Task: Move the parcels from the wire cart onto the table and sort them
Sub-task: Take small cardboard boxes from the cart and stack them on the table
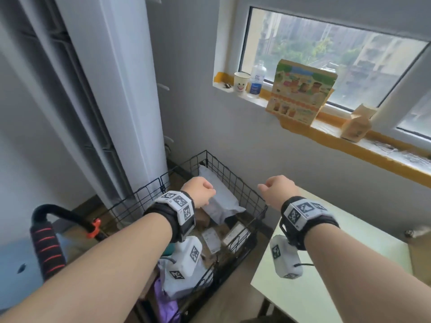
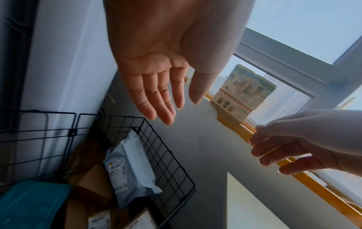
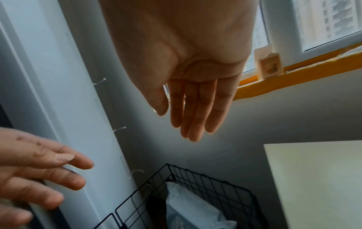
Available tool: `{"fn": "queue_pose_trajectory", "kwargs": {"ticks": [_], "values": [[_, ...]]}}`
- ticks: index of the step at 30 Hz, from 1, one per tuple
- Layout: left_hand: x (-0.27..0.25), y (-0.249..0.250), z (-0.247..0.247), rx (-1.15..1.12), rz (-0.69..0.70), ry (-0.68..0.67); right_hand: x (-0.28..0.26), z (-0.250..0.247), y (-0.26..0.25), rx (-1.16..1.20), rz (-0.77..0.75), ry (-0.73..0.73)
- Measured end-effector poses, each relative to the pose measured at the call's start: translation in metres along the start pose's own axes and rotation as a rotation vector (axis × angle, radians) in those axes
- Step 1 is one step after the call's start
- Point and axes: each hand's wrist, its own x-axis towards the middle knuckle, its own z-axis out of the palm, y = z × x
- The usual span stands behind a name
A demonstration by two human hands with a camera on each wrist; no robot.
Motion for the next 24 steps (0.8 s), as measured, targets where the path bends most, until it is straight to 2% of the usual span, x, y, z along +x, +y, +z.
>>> {"fn": "queue_pose_trajectory", "kwargs": {"ticks": [6,11,18,24], "values": [[0.015,-0.061,-0.054,-0.043,-0.083,0.073,0.007,0.049,-0.069,0.027,-0.057,-0.049],[0.023,-0.109,-0.08,-0.064,-0.138,0.107,0.015,0.088,-0.105,0.038,-0.082,-0.108],[0.037,-0.166,-0.08,-0.109,-0.294,0.116,0.035,0.141,-0.118,-0.057,-0.083,-0.202],[0.061,-0.195,-0.064,-0.194,-0.411,0.105,0.069,0.177,-0.116,-0.062,-0.069,-0.309]]}}
